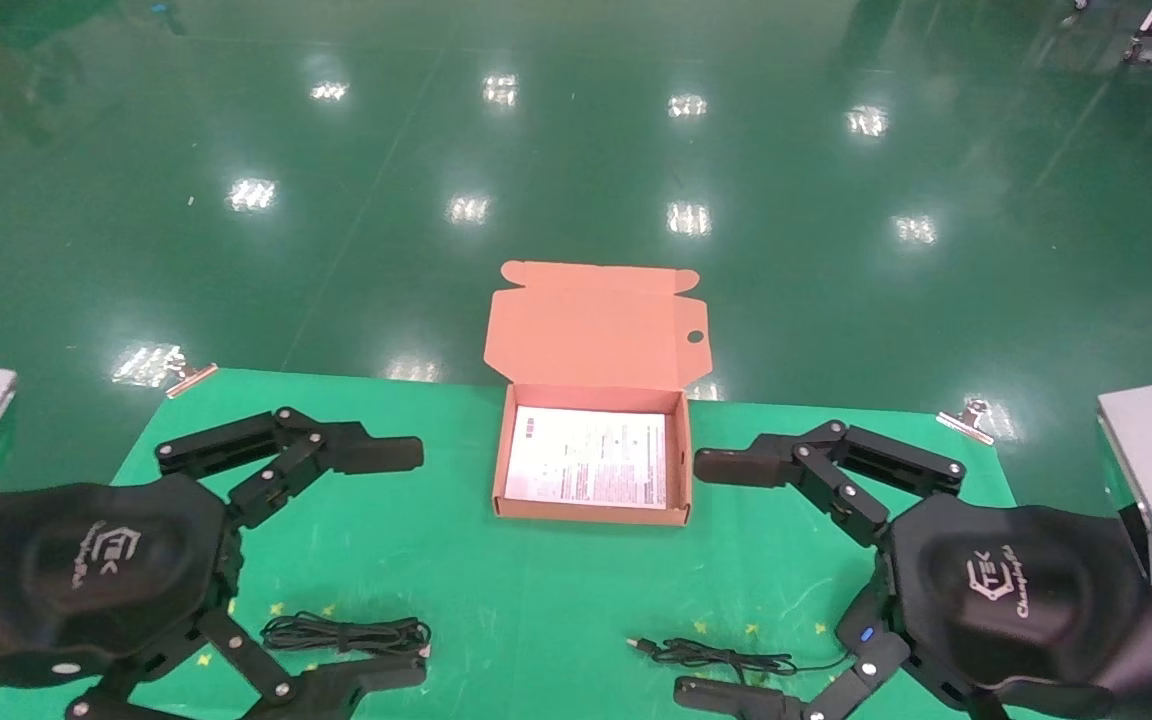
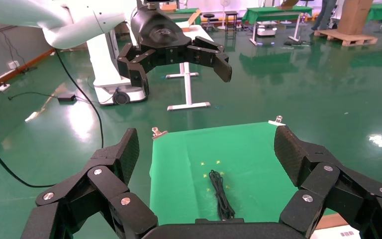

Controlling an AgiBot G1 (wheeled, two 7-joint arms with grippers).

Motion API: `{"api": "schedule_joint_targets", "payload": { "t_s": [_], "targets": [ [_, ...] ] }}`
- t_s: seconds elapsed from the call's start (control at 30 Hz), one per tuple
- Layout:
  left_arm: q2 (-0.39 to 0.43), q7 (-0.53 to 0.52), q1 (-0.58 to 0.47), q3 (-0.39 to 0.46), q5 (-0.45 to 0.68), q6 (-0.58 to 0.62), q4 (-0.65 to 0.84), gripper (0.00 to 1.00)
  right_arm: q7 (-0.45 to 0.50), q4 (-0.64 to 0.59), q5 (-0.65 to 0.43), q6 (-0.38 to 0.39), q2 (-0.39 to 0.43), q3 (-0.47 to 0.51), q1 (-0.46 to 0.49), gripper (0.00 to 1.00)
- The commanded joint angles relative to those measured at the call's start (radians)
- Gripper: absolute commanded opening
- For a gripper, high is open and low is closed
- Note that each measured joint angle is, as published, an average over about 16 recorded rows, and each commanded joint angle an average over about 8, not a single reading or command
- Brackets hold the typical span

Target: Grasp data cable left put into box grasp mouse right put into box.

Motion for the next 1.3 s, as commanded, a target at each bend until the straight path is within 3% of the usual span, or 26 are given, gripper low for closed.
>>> {"api": "schedule_joint_targets", "payload": {
  "t_s": [0.03, 1.3],
  "targets": [
    [0.000, 0.000, 0.000, 0.000, 0.000, 0.000, 0.000, 1.00, 0.000, 0.000, 0.000, 0.000, 0.000, 0.000, 0.000, 1.00],
    [0.000, 0.000, 0.000, 0.000, 0.000, 0.000, 0.000, 1.00, 0.000, 0.000, 0.000, 0.000, 0.000, 0.000, 0.000, 1.00]
  ]
}}
